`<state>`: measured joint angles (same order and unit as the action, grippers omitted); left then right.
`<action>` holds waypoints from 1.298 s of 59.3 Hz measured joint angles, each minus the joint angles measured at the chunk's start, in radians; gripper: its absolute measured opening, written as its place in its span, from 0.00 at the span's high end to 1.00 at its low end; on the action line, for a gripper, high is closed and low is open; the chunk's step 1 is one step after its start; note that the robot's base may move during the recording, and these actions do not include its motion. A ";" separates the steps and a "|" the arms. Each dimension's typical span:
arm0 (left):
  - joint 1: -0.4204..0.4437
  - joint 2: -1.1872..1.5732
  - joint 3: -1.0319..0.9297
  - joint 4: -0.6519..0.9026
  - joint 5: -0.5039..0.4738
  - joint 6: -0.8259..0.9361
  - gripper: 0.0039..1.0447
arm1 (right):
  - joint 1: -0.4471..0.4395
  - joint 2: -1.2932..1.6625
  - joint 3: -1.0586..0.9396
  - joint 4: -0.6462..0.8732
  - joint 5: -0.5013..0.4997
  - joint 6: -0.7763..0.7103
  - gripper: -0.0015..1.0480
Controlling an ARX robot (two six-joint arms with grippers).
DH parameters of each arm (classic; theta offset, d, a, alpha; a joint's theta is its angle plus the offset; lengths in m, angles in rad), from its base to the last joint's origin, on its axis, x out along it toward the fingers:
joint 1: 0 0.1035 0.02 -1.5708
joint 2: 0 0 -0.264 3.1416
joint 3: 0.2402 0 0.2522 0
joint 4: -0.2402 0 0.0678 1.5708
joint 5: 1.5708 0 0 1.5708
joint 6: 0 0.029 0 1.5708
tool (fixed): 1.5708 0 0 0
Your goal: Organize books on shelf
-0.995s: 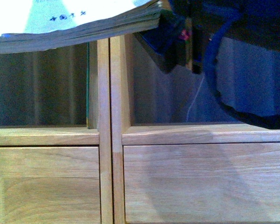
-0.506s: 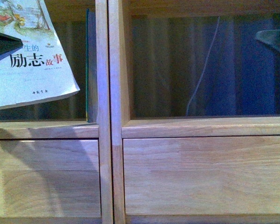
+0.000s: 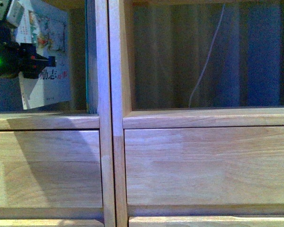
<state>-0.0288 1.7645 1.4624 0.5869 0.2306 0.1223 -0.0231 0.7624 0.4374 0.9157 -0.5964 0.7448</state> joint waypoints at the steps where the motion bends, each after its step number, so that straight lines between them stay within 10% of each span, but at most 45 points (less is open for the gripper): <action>1: -0.009 0.010 0.011 0.000 -0.020 0.014 0.94 | 0.000 -0.004 -0.002 -0.002 -0.001 0.000 0.07; 22: -0.131 0.127 0.132 -0.071 -0.302 0.117 0.94 | 0.001 -0.016 -0.003 -0.002 -0.002 -0.001 0.07; 77: -0.207 0.108 0.151 -0.156 -0.394 0.123 0.94 | 0.001 -0.016 -0.003 -0.002 -0.002 -0.001 0.07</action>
<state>-0.2356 1.8729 1.6131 0.4305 -0.1638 0.2455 -0.0223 0.7460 0.4339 0.9134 -0.5987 0.7441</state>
